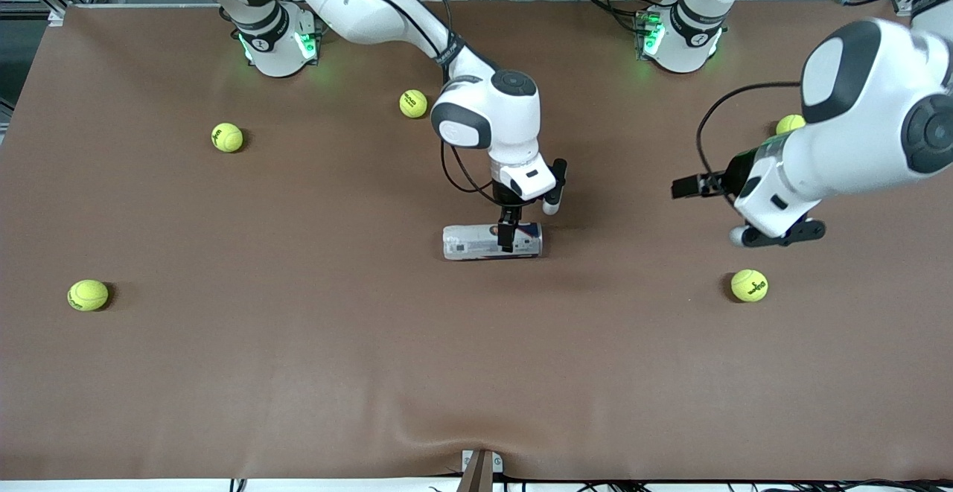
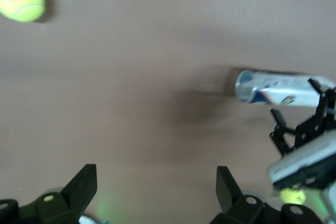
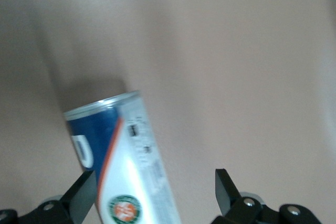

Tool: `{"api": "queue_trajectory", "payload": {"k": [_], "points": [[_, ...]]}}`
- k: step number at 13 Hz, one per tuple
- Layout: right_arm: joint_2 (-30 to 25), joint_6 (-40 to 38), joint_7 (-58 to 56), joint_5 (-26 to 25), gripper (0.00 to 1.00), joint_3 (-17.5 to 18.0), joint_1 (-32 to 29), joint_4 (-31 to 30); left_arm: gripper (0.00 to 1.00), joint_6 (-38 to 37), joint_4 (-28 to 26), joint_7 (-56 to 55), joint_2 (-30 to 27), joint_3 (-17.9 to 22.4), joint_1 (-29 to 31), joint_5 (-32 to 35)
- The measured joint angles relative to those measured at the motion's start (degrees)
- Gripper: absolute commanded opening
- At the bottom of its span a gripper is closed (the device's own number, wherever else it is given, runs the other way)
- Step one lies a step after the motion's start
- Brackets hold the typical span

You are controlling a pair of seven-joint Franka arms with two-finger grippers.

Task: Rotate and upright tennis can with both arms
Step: 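Grasp the can base with the left gripper while the right gripper releases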

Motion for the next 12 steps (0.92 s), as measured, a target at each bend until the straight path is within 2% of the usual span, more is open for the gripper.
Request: {"api": "queue_trajectory", "payload": {"k": [4,8,9,12], "points": [[-3.34,-4.83,8.82,0.01,1.00,-0.32,-0.12,0.03,1.00,10.85,-1.81,-4.75,4.25,-0.59,-4.24,-5.60],[-6.60,-7.84,11.82,0.46,1.00,-1.09,-4.78,0.10,1.00,24.19,-10.14,-5.49,5.51,-0.66,-6.84,-16.97],[-7.34,-7.86,11.86,1.63,1.00,-1.13,-7.03,0.09,1.00,26.56,-11.56,-5.49,6.13,-0.65,-7.33,-20.08],[-8.71,-7.86,11.84,9.66,1.00,-1.28,-13.20,0.08,1.00,33.99,-14.65,-4.03,8.74,-0.70,-9.82,-29.20]]}}
